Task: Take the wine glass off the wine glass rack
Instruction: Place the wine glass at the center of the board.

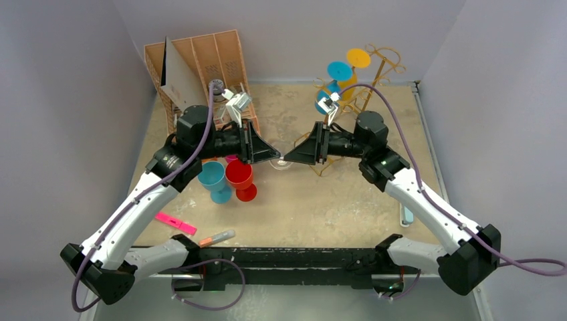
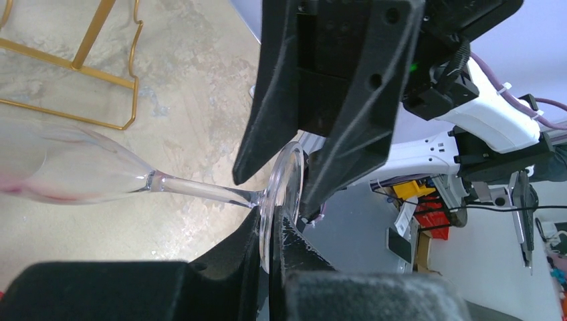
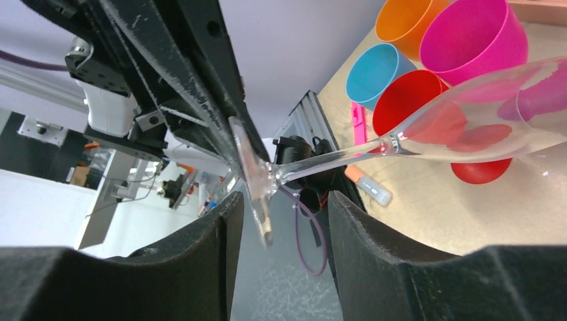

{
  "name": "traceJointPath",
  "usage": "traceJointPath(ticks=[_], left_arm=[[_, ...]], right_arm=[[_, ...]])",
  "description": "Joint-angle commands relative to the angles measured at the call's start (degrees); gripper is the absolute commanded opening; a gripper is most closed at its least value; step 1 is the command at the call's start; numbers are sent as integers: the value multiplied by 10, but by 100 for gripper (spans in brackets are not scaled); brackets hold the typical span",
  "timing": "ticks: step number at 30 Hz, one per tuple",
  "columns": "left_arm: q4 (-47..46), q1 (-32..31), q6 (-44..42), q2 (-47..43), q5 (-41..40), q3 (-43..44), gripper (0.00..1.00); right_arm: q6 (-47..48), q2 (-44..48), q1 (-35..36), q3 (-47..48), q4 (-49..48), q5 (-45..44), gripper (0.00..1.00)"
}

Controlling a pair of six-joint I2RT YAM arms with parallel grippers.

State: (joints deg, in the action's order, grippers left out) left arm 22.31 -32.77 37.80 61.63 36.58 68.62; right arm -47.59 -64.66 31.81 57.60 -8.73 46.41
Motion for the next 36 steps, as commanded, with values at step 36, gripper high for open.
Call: traceJointPath(ticks=[36], left_arm=[[-82,-5,33,-27,-39,-17,0]], right_arm=[[-110,-36,24,-18,-134,-23,18]])
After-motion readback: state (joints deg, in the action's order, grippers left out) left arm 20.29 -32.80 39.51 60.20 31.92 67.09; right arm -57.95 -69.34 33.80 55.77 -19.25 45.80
